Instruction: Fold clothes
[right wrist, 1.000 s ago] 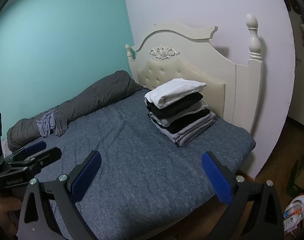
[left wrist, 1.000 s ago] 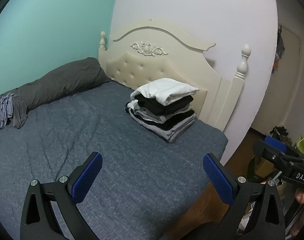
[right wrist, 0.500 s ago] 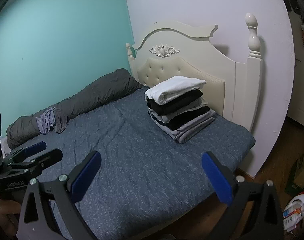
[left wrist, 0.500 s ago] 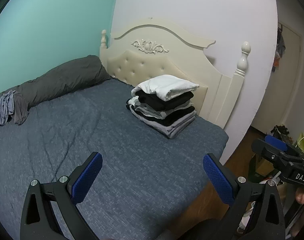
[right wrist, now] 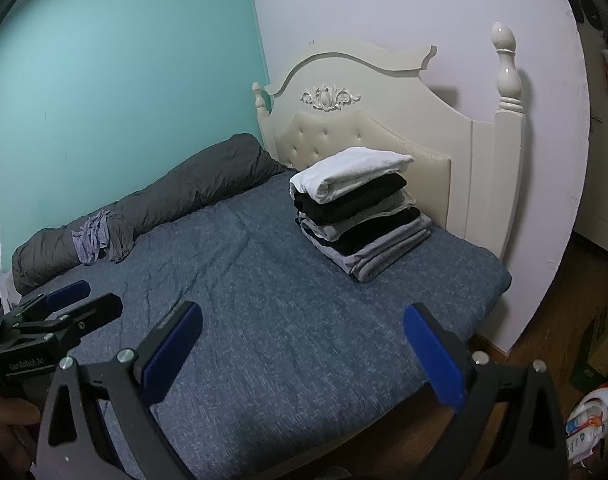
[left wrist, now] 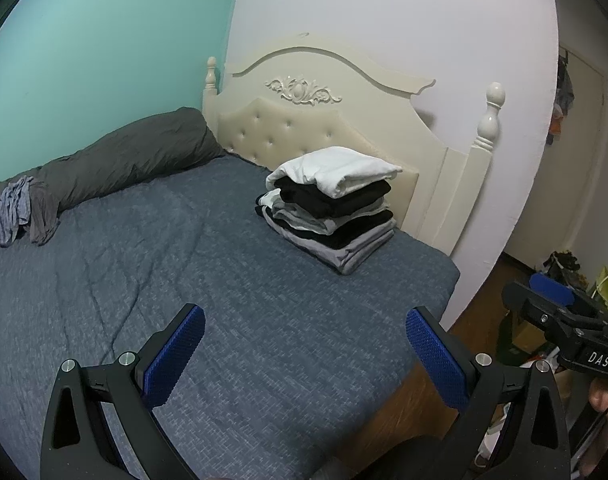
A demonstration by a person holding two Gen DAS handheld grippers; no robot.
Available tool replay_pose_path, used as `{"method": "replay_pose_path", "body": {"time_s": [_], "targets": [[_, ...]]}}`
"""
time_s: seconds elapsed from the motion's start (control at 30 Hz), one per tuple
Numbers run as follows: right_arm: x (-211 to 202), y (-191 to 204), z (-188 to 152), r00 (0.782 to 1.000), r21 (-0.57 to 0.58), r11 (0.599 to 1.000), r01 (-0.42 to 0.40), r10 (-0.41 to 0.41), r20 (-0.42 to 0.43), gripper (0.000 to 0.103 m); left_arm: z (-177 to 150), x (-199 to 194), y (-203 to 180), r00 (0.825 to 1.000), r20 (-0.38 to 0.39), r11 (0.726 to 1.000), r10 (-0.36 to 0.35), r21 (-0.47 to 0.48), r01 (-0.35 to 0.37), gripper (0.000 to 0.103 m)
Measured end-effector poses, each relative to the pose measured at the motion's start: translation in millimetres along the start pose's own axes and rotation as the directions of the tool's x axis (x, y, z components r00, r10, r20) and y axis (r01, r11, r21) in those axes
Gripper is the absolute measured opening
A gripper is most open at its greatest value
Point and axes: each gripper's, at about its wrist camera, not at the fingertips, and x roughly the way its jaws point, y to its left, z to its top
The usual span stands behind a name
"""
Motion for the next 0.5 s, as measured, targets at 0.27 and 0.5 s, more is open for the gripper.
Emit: {"method": "replay_pose_path", "body": {"time_s": [0.27, 0.5], "targets": [[5.7, -0.9, -3.5, 1.0, 0.004, 1.0, -0.003, 0.003, -0.01, 0.101, -4.3, 3.4, 1.3, 1.0, -0.007, 1.0, 0.011, 0.003, -0.011, 0.103], [8.5, -0.9, -5.1, 1.0, 0.002, 1.0, -0.005, 0.005, -0.015, 0.101, -7.2, 6.1, 2.4, 1.0, -0.014, 1.0, 0.008, 0.001, -0.008, 0.103]]}}
